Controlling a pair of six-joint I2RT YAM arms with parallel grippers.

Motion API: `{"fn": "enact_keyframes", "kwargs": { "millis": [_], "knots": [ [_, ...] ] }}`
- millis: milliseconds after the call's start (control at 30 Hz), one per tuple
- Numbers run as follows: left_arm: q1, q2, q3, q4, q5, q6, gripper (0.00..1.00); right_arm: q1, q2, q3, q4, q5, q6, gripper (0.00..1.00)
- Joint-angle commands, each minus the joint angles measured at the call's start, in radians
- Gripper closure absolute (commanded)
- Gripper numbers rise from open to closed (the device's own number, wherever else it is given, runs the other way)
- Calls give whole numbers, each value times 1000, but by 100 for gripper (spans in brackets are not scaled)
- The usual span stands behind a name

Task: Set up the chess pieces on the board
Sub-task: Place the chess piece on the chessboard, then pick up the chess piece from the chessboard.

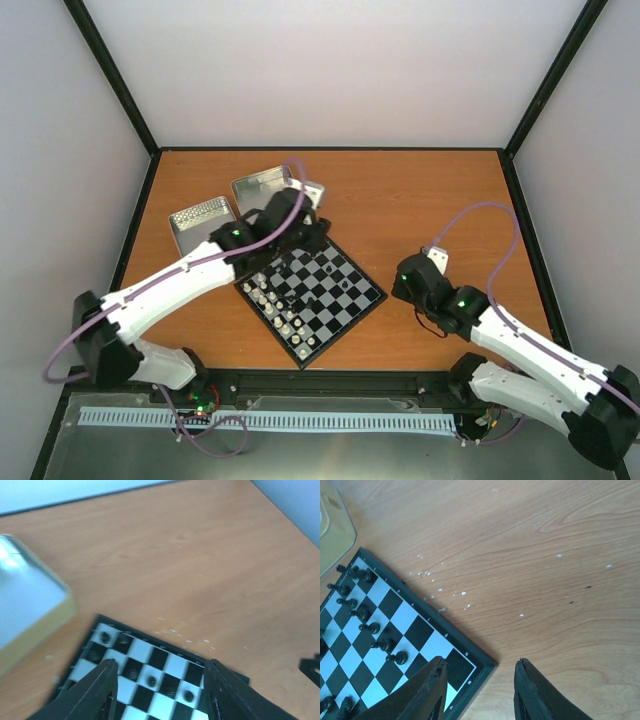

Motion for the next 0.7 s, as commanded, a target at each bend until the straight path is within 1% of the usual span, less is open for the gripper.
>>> {"fn": "enact_keyframes", "kwargs": {
  "millis": [0, 100, 167, 233, 300, 333, 400, 467, 667],
  "knots": [
    [51, -153, -84, 60, -166, 54, 48, -5, 104, 59, 68, -81, -73, 62],
    [53, -279, -158, 132, -255, 112, 41, 3, 162, 85, 124, -127, -106, 62],
    [55, -376, -213, 200, -298, 165, 37, 22, 232, 118, 145, -139, -117, 62],
    [56, -481, -266, 266, -337, 219, 32, 59, 306, 164, 158, -143, -138, 61],
    [57, -563, -323, 339, -373, 275, 24, 104, 391, 220, 166, -142, -157, 62],
    [58, -601, -353, 392, -388, 302, 22, 123, 436, 251, 173, -151, -172, 62],
    [59, -662, -418, 464, -419, 352, 20, 169, 526, 317, 180, -169, -196, 63],
    [60, -704, -467, 499, -453, 354, 19, 204, 608, 398, 192, -203, -236, 63],
    [59, -750, -511, 523, -517, 336, 18, 262, 829, 581, 182, -332, -335, 65]
  ]
}}
